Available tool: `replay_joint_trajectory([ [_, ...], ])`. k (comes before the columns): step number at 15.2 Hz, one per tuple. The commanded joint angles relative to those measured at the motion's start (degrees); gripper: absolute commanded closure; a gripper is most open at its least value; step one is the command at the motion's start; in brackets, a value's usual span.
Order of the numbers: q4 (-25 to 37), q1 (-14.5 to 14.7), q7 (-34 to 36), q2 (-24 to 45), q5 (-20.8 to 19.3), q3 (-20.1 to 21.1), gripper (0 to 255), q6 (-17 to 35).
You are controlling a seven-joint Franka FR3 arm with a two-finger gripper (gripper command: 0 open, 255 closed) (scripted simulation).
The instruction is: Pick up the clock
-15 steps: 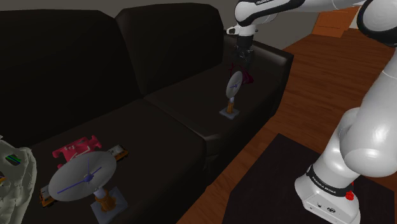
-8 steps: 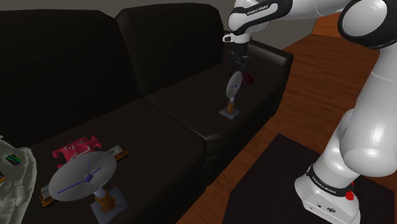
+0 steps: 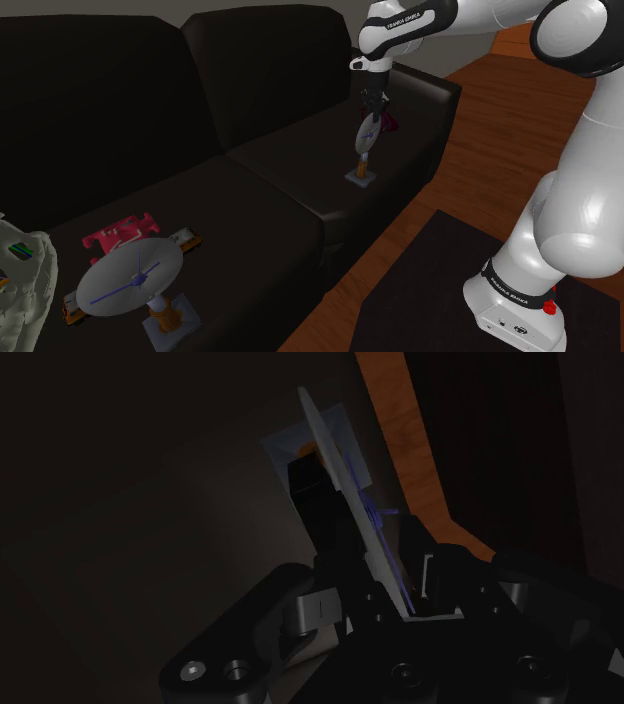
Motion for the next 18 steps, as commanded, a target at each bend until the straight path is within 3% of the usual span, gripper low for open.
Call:
replay_joint_trajectory([
  [1,-0.03,0.0,0.0,0.02,0.0,0.0,255,0.0],
  [5,-0.08,-0.02,-0.02,0.1,0.04,-0.01,255,0.13],
  [18,8.6,0.01,0.02,-1.08,-0.51,-0.13,255,-9.61],
])
